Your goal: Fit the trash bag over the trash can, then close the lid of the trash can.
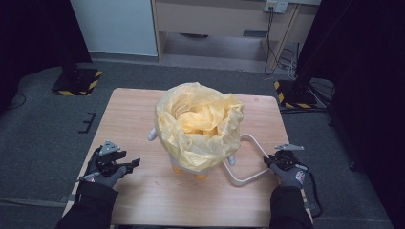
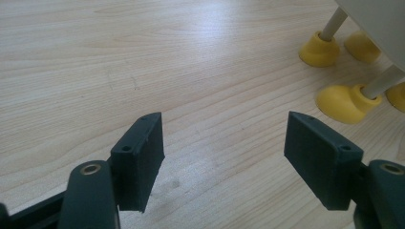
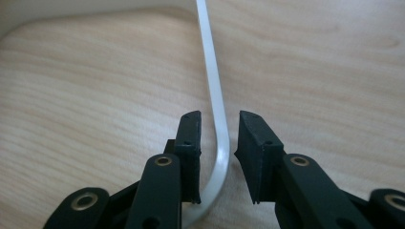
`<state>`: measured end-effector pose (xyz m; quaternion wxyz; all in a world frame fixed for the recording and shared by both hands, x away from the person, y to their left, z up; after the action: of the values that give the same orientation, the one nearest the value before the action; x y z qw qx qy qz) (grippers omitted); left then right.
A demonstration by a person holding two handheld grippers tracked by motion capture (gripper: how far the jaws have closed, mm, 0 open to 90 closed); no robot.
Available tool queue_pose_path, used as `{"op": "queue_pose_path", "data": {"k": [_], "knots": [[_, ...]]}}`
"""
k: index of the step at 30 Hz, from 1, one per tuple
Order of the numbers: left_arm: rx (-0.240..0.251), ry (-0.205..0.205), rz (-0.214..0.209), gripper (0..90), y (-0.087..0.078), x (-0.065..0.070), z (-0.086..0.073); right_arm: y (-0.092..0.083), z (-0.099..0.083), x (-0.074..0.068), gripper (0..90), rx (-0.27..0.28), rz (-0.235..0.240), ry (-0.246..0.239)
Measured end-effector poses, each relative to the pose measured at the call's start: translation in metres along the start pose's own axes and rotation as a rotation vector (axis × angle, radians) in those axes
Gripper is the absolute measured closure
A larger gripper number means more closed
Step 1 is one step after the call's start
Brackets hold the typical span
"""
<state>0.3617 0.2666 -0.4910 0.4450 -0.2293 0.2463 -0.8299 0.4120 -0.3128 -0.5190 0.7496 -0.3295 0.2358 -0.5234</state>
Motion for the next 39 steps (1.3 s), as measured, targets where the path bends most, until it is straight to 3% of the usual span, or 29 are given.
{"op": "queue_pose_path", "data": {"k": [7, 14, 20, 21, 27, 33, 34, 37, 39], "knots": [[0.0, -0.009, 0.01, 29.1, -0.001, -0.001, -0.001, 0.006, 0.001, -0.002, 75.0, -0.02, 0.012, -0.042], [-0.007, -0.005, -0.003, 29.1, 0.002, -0.001, -0.001, 0.01, 0.005, -0.002, 80.6, -0.027, -0.01, -0.033], [0.005, -0.008, -0.004, 29.1, 0.0, -0.001, 0.0, 0.01, 0.008, -0.003, 81.3, -0.035, -0.035, 0.01], [0.003, -0.006, -0.004, 29.1, 0.0, -0.002, 0.0, 0.01, 0.008, -0.003, 81.3, -0.029, -0.034, 0.036], [0.002, 0.005, -0.008, 29.1, 0.001, 0.0, 0.001, 0.001, 0.013, 0.002, 81.3, 0.045, -0.057, 0.11], [0.008, 0.004, -0.008, 29.1, 0.001, 0.0, 0.001, -0.013, 0.021, 0.009, 81.2, 0.176, -0.105, 0.2], [0.008, 0.004, -0.008, 29.1, 0.001, 0.0, 0.001, -0.013, 0.021, 0.009, 81.2, 0.176, -0.105, 0.2], [0.019, 0.003, -0.012, 29.1, 0.0, 0.0, 0.002, -0.023, 0.029, 0.009, 81.2, 0.261, -0.17, 0.207], [0.018, 0.004, -0.011, 29.1, 0.0, 0.0, 0.002, -0.029, 0.033, 0.008, 81.3, 0.31, -0.189, 0.222]]}}
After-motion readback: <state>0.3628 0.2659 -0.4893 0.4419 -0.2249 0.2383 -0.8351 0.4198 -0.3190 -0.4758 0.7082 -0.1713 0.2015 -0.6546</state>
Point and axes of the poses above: each handheld gripper's, and its own axes: y roughly forward along the jaws, z roughly out of its top, x roughly to its right, the point moved 1 cm from there along y, roughly forward along the jaws, and after that the axes turned 2 degrees about -z, right-handed, at the moved point
